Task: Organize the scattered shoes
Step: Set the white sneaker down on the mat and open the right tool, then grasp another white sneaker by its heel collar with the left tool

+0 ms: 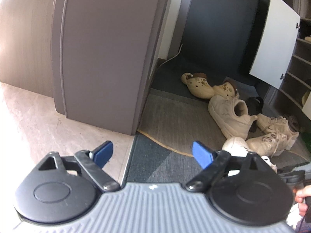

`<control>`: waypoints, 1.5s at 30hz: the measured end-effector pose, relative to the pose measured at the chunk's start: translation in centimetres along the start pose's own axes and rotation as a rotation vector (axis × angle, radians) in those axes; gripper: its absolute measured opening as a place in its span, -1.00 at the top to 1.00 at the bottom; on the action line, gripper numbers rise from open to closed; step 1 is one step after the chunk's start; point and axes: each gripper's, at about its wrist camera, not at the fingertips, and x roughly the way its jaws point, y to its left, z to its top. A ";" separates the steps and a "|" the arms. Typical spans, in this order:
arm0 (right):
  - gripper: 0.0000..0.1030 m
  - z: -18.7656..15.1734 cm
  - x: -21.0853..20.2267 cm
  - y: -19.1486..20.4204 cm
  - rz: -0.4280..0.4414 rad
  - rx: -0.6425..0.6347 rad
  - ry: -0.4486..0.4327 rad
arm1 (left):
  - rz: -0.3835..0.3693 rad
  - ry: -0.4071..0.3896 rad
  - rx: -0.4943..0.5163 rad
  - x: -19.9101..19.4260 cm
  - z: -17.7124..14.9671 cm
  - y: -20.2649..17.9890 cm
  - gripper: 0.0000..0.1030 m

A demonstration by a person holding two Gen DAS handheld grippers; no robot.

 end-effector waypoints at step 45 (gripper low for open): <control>-0.64 -0.5 -10.2 -9.5 0.040 0.195 -0.167 | -0.235 0.113 0.671 28.8 10.8 -26.7 -0.75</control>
